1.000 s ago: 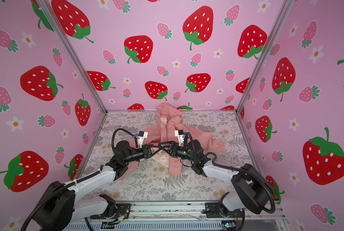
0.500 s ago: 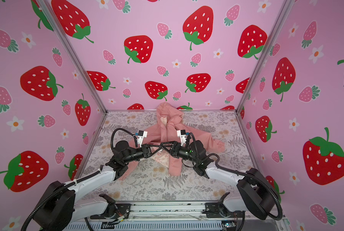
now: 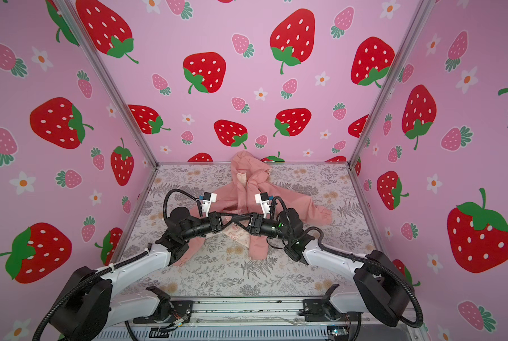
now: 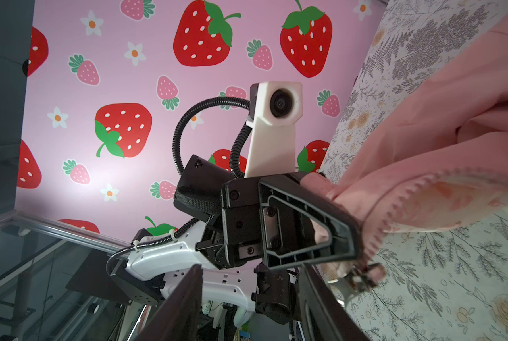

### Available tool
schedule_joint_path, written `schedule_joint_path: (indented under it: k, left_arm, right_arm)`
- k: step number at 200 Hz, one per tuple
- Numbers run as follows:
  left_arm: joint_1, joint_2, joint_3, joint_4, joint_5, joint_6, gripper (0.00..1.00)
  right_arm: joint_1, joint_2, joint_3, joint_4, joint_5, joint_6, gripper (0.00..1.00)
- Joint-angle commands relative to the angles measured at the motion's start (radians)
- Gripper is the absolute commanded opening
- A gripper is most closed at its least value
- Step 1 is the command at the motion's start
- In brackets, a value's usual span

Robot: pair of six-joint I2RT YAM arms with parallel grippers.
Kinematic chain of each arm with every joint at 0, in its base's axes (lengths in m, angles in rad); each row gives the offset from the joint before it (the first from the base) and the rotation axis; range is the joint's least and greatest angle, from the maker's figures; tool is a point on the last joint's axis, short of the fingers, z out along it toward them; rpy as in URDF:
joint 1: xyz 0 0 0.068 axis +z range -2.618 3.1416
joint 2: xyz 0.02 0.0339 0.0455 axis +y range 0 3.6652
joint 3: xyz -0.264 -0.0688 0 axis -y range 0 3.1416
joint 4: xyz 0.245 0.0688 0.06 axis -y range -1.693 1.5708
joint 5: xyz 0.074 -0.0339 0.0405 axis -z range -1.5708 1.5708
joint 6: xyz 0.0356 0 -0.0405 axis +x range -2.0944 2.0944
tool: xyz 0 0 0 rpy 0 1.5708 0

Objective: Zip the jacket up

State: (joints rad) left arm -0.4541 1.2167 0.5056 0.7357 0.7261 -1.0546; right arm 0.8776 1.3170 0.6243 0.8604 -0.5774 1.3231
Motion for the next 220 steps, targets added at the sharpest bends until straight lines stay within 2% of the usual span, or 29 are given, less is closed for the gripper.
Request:
schedule_joint_path:
  k: [1, 19, 26, 53, 121, 220]
  left_arm:
    - [0.007, -0.002, 0.039, 0.054, 0.027, -0.018, 0.00]
    - [0.013, -0.008, 0.037, 0.051, 0.034, -0.018, 0.00]
    - [0.016, -0.010, 0.037, 0.051, 0.035, -0.020, 0.00]
    - [0.021, -0.017, 0.036, 0.050, 0.039, -0.027, 0.00]
    - [0.022, -0.020, 0.036, 0.054, 0.045, -0.031, 0.00]
    - [0.022, -0.023, 0.032, 0.069, 0.051, -0.056, 0.00]
  right_arm:
    - [0.004, -0.035, 0.037, -0.113, 0.015, -0.085, 0.54]
    - [-0.003, -0.078, 0.058, -0.250, 0.078, -0.166, 0.52]
    - [-0.004, -0.095, 0.065, -0.302, 0.110, -0.196, 0.48]
    - [-0.012, -0.133, 0.084, -0.475, 0.224, -0.278, 0.42]
    - [-0.014, -0.036, 0.095, -0.386, 0.174, -0.250, 0.33]
    - [-0.015, 0.028, 0.108, -0.265, 0.109, -0.219, 0.23]
